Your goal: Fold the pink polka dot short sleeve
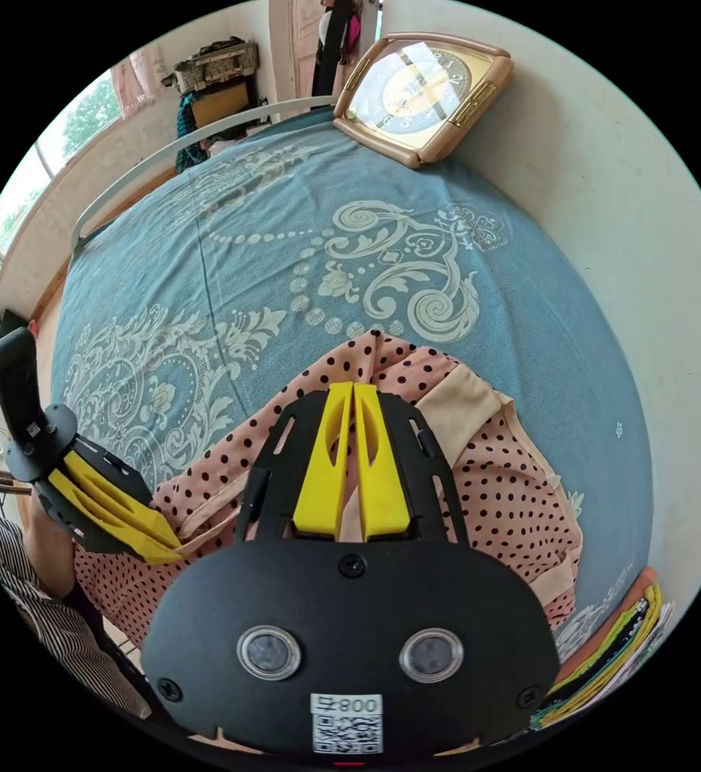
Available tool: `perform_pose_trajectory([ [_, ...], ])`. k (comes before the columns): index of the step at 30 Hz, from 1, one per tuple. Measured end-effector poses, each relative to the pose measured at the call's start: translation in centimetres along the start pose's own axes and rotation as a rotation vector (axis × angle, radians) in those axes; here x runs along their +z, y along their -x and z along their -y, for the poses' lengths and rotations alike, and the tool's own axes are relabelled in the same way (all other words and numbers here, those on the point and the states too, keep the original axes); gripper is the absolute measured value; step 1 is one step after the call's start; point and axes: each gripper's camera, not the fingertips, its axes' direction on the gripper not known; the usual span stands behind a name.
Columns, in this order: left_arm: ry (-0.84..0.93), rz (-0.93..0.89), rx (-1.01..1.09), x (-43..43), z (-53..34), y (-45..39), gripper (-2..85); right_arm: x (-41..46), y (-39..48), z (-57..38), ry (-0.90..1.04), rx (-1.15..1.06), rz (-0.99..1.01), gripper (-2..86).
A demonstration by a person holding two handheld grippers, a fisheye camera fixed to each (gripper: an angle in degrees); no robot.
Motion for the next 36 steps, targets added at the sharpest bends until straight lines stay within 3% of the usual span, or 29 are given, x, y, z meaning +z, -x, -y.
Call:
perform_pose_trajectory([
  [3,0.13,0.126,-0.02,1.5,0.3,-0.8,1.2,-0.9,0.0,-1.6,-0.035,0.01,0.003,-0.3],
  [14,0.054,0.193,0.046,-1.2,-0.3,-4.6,2.8,-4.7,-2.2,-7.5,-0.05,0.065,0.084,-0.3],
  [18,0.153,0.245,-0.015,-0.1,-0.8,-4.1,2.0,-7.4,-2.9,-10.7,-0.069,0.078,0.103,-0.2],
  [22,0.126,0.286,-0.002,-1.0,-1.4,-5.1,1.3,-10.1,-3.0,-13.7,-0.115,0.051,0.065,0.0],
  [25,0.122,0.268,-0.015,-1.3,-2.1,-5.1,1.0,-8.2,-4.3,-15.1,-0.026,0.064,0.061,0.0],
  [36,0.099,0.232,-0.035,-3.7,-5.1,-5.9,0.5,-15.9,-11.9,-29.0,-0.131,0.188,0.168,0.0],
])
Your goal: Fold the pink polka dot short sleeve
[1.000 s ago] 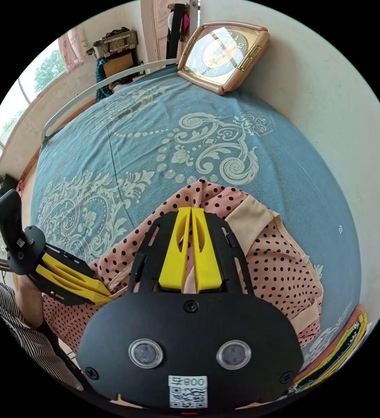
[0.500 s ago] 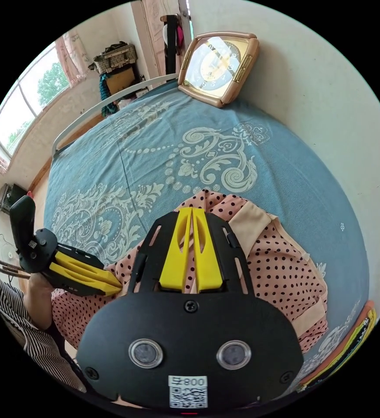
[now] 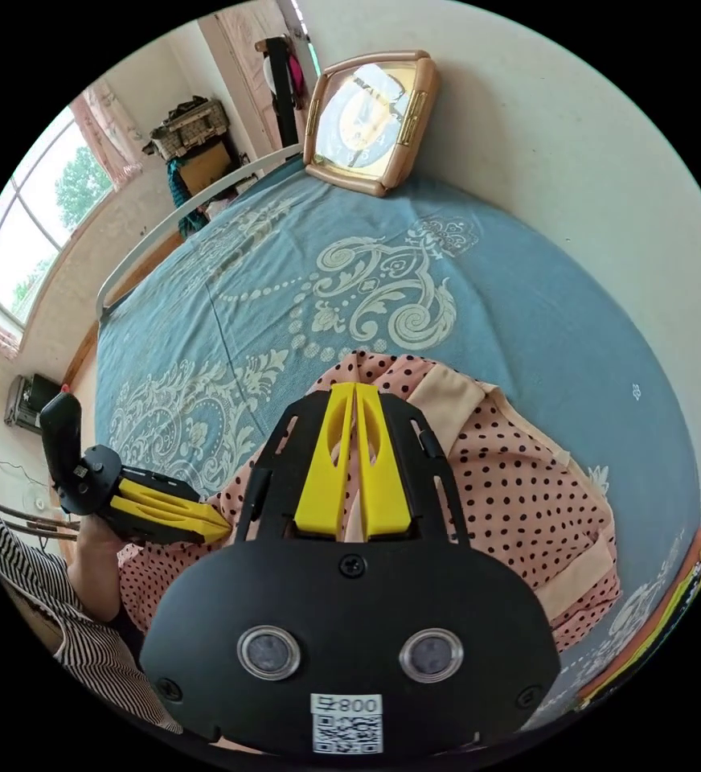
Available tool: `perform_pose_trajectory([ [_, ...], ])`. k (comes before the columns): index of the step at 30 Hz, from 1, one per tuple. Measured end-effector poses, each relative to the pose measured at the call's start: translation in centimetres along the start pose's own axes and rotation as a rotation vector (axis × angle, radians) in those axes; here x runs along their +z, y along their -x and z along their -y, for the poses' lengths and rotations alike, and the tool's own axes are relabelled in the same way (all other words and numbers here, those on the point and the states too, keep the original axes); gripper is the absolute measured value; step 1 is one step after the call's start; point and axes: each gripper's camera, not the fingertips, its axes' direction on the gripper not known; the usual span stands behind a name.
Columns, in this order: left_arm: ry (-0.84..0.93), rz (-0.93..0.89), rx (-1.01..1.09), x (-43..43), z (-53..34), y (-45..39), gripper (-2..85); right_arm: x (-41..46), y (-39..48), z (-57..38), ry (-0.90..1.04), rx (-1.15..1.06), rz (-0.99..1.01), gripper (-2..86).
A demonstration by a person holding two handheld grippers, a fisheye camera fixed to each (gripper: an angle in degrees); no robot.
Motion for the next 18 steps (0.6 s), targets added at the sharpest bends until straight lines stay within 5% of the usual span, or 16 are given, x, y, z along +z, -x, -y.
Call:
perform_pose_trajectory([
  [8,-0.026,-0.023,-0.055,-1.3,-3.5,0.7,0.3,-13.3,-9.0,-19.8,-0.041,0.204,0.135,0.1],
  [18,-0.216,-0.095,-0.166,-8.7,-11.2,0.7,0.8,-25.9,-15.2,-58.1,0.038,0.692,0.328,0.1],
])
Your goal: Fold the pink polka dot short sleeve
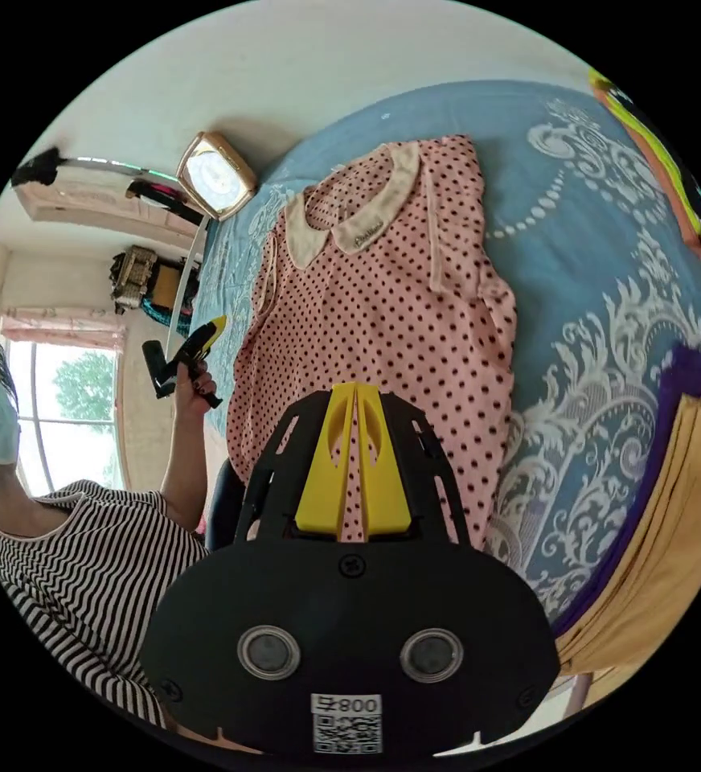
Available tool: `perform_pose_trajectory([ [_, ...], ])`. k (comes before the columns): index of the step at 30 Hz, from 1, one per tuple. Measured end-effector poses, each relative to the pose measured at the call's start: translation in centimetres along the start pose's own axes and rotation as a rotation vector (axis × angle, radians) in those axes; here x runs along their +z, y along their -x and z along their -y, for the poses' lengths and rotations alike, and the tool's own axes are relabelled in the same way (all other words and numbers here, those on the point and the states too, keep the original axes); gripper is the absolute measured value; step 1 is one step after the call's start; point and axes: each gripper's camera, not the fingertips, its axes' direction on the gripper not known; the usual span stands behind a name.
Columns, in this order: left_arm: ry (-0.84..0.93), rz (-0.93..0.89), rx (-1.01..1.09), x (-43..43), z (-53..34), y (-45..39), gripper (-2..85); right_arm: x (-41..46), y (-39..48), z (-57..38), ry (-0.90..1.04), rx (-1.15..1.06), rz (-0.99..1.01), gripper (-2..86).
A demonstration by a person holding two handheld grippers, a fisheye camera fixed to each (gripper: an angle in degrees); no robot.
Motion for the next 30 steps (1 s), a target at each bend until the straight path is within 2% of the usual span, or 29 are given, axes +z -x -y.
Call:
perform_pose_trajectory([
  [2,-0.021,-0.14,-0.083,-2.2,-3.0,1.0,1.5,-2.2,-2.9,-4.4,0.008,0.051,0.015,0.1],
  [6,-0.031,-0.184,-0.188,-6.6,-8.6,1.6,3.3,-7.3,-7.8,-13.9,-0.01,0.108,0.008,0.1],
  [11,0.1,-0.08,-0.293,-10.7,-16.9,1.3,6.5,-12.0,-12.8,-23.3,-0.03,0.141,-0.017,0.1],
  [16,0.191,-0.022,-0.342,-11.5,-21.9,0.8,8.1,-15.5,-18.9,-32.1,-0.074,0.212,0.101,0.6],
  [25,0.414,0.099,-0.271,-9.1,-24.0,-0.5,9.2,-19.9,-23.0,-41.3,-0.109,0.223,0.186,2.0],
  [30,0.464,0.148,-0.268,-9.3,-25.0,-0.6,6.7,-21.4,-23.7,-43.9,-0.102,0.216,0.164,2.5],
])
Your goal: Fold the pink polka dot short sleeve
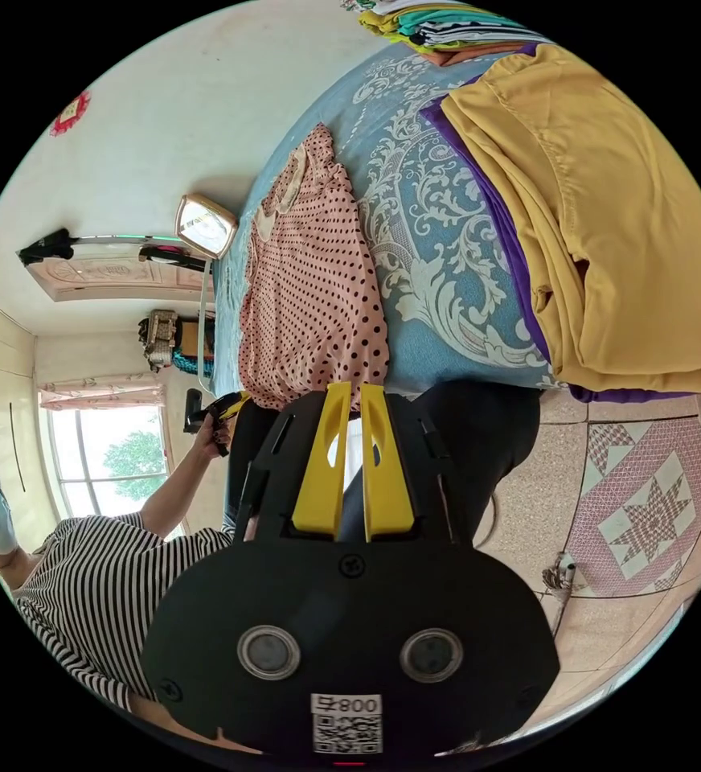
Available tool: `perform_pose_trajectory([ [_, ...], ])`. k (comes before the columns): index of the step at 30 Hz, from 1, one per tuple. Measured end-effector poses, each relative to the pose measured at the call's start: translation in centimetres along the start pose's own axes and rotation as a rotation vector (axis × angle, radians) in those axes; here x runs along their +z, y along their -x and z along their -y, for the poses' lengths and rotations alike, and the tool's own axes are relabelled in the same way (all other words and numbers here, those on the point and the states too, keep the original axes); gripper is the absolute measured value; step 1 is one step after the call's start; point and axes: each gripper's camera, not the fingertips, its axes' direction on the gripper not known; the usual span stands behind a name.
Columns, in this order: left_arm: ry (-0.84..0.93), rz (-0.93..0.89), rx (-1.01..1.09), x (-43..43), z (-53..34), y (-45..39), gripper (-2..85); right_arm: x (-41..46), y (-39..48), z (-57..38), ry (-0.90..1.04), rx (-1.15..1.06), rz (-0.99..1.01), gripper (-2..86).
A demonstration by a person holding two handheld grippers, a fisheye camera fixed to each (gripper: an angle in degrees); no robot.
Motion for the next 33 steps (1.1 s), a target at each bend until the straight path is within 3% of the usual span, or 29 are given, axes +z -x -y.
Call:
perform_pose_trajectory([
  [5,-0.028,-0.052,0.017,-0.8,-2.4,0.1,2.6,-1.3,-0.6,-1.2,0.022,-0.008,-0.035,3.3],
  [12,-0.131,-0.177,0.027,-3.2,-6.1,0.7,1.7,-2.4,-1.0,-3.1,0.083,-0.04,-0.101,5.1],
  [18,-0.114,-0.186,-0.023,-2.6,-8.3,2.4,1.6,-1.8,-0.5,-3.7,0.155,-0.071,-0.154,5.8],
  [33,-0.09,-0.202,-0.04,-2.2,-12.5,4.2,1.6,-5.5,-1.2,-6.1,0.159,-0.066,-0.034,0.6],
])
